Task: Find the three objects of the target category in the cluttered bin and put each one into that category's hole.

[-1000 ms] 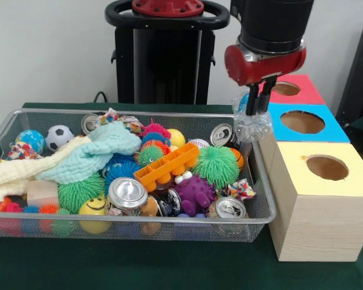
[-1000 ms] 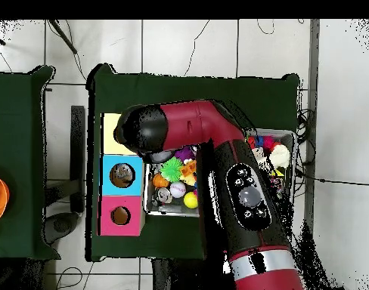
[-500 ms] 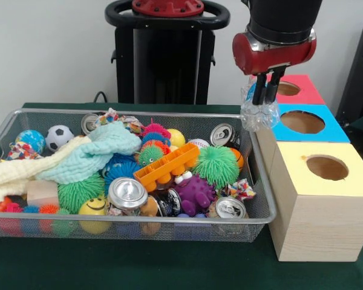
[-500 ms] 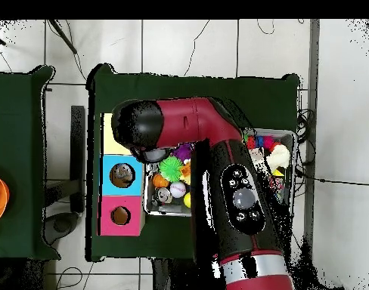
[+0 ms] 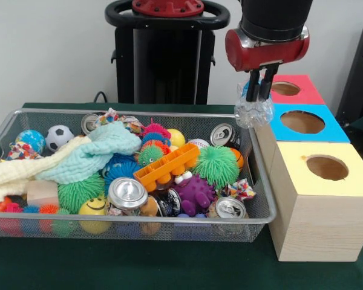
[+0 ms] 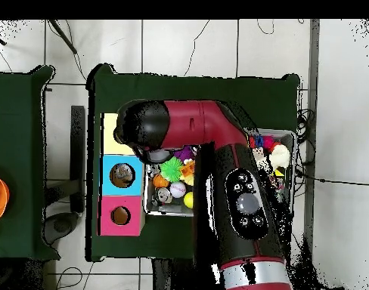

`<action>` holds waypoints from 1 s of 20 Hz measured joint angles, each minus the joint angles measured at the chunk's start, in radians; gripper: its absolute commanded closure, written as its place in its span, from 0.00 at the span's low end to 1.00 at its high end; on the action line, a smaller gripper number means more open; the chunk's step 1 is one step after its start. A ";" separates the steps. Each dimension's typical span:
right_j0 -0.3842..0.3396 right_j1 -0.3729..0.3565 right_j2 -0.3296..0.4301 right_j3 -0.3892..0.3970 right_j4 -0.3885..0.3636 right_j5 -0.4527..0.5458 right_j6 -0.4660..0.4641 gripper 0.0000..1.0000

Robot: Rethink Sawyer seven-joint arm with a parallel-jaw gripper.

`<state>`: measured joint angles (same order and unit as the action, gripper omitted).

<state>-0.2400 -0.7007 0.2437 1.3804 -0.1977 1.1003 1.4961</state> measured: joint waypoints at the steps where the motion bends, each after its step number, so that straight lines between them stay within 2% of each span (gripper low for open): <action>1: 0.007 0.000 -0.011 0.000 0.006 0.000 0.001 1.00; 11: 0.086 0.000 -0.082 0.000 0.042 0.000 0.068 1.00; 20: 0.129 0.001 -0.112 0.000 0.063 0.000 0.118 1.00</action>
<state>-0.1114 -0.7001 0.1321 1.3805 -0.1351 1.1003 1.6145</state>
